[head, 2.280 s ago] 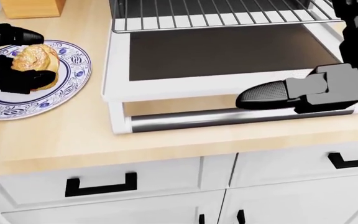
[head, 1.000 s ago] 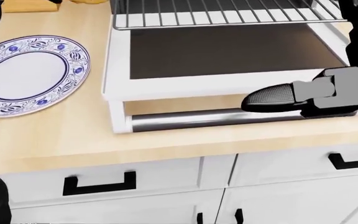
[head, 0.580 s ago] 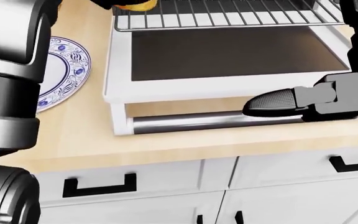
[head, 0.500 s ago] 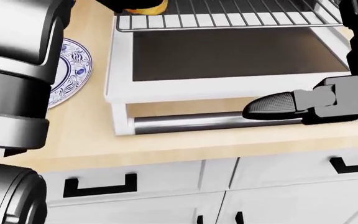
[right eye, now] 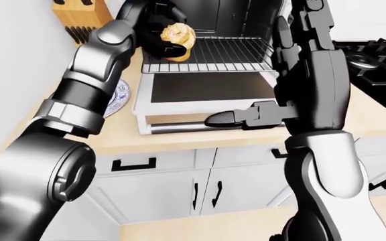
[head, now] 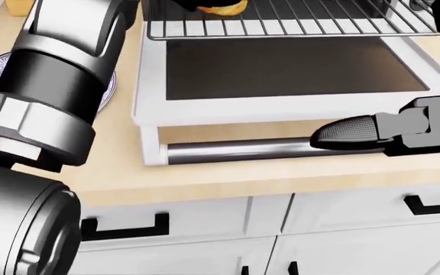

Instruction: Place the scone on the rack of the toaster oven.

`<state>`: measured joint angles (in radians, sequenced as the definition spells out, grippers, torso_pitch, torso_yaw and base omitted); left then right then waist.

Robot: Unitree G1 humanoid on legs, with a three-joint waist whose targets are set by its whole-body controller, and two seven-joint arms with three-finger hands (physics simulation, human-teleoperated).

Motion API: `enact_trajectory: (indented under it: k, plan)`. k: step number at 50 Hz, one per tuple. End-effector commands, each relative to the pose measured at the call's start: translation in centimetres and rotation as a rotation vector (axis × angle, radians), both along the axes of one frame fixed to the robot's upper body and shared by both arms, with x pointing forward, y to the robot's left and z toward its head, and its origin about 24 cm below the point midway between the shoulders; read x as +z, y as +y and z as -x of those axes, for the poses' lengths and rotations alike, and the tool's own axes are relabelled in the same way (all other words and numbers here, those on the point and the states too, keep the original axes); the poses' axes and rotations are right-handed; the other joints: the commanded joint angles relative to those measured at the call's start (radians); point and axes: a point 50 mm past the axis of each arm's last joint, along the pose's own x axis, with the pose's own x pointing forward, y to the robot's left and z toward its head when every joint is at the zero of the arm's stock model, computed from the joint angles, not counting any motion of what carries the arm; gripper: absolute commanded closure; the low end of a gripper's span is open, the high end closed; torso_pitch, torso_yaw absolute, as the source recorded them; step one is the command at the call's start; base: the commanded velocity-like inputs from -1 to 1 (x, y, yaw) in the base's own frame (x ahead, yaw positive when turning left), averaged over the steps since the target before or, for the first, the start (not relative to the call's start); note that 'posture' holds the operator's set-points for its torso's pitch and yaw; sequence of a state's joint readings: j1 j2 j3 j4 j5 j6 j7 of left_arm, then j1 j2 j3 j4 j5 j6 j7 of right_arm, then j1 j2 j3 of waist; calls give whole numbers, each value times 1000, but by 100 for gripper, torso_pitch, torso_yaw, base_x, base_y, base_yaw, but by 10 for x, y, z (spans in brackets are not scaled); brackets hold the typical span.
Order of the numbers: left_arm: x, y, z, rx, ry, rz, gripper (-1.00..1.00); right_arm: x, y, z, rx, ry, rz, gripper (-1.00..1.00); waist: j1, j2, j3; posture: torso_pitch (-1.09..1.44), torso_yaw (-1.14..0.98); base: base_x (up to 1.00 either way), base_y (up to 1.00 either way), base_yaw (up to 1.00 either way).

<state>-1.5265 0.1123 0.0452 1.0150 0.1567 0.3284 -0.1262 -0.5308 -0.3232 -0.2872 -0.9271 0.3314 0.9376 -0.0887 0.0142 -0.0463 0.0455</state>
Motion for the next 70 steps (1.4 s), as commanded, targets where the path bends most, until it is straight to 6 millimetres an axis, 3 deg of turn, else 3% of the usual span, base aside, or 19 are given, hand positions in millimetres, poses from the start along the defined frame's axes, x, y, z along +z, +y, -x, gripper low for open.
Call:
enact_trajectory:
  k: [1, 24, 29, 31, 34, 36, 38, 39, 40, 59, 70]
  plan:
    - [33, -4, 8, -15, -136, 24, 75, 8, -1, 5, -12, -60, 5, -100, 0, -3, -28, 0, 0, 0, 0, 0]
    - [19, -9, 2, 17, -125, 47, 67, 4, -4, 9, -17, -58, 2, -100, 0, -8, -30, 0, 0, 0, 0, 0]
    - [18, -7, 1, 19, -126, 46, 51, 4, -3, 9, -15, -57, 1, -100, -1, -7, -31, 0, 0, 0, 0, 0]
    - [19, -7, 1, 21, -125, 51, 26, 3, -3, 9, -14, -56, 1, -100, -1, -7, -31, 0, 0, 0, 0, 0]
    - [19, -7, 1, 22, -124, 49, 23, 3, -3, 8, -15, -55, 2, -100, -1, -7, -31, 0, 0, 0, 0, 0]
    - [18, -7, 1, 20, -121, 49, -4, 3, -3, 8, -14, -54, 0, -100, -1, -7, -31, 0, 0, 0, 0, 0]
    - [18, -8, 2, 11, -116, 53, -52, 2, -4, 6, -14, -50, 2, -100, -1, -7, -32, 0, 0, 0, 0, 0]
    - [19, -8, 2, 11, -117, 56, -97, 2, -4, 6, -14, -51, -2, -100, -1, -7, -32, 0, 0, 0, 0, 0]
    - [19, -8, 2, 9, -116, 55, -100, 2, -3, 6, -13, -50, -2, -100, -1, -7, -32, 0, 0, 0, 0, 0]
    - [31, -1, 10, 15, -132, 76, -100, 2, -1, 6, -12, -49, 2, -100, -3, -2, -30, 0, 0, 0, 0, 0]
    - [45, 3, 28, 11, -166, 88, -100, 1, 0, 5, -8, -46, 6, -100, -5, 2, -27, 0, 0, 0, 0, 0]
